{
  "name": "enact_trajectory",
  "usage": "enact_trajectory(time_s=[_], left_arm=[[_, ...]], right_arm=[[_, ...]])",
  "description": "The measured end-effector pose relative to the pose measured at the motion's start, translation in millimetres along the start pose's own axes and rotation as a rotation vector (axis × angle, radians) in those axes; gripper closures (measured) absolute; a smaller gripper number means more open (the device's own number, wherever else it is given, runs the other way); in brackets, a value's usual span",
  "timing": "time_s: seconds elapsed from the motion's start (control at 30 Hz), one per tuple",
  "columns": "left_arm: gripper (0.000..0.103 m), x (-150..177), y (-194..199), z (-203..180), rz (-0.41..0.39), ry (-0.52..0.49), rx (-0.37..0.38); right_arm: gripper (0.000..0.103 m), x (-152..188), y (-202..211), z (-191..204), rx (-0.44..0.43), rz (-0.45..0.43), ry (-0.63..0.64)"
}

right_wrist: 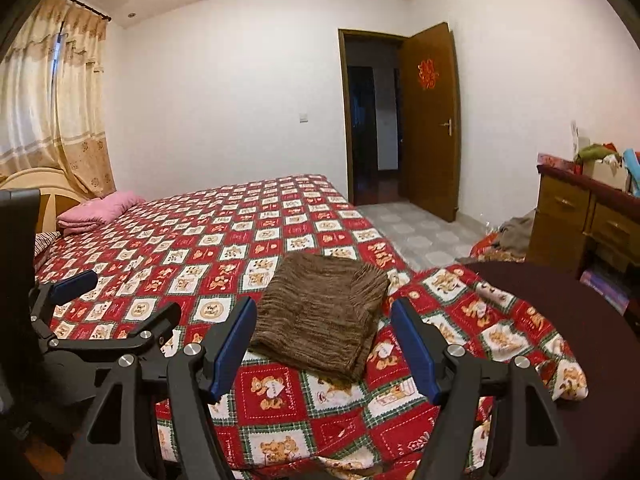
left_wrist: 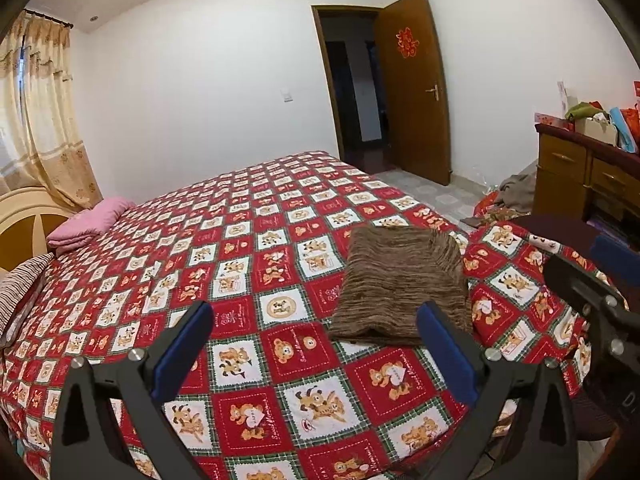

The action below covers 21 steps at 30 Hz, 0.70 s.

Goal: Fold small clothes

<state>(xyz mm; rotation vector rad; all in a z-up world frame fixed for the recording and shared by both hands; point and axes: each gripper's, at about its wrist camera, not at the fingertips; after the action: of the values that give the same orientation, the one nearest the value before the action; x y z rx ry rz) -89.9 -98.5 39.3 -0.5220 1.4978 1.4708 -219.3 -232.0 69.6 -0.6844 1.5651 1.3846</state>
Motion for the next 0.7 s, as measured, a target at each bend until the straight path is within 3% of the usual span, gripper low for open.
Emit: enact_trajectory(time_s=[0.7], left_arm=[[0.000, -0.4, -0.8, -3.1, 0.000, -0.007, -0.012]], right_arm=[[0.032, 1.7, -4.7, -13.2, -0.002, 0.022, -0.045]])
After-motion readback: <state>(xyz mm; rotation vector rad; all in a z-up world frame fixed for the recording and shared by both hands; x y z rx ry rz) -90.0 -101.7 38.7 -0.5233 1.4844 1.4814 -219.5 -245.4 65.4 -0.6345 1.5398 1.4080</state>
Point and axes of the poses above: each gripper's, at about its wrist camera, not at the fingertips, and y roughly against the way its jaws point, z to its left, x to its underside, and after that the axes turned 4 degrees about z, right-handed
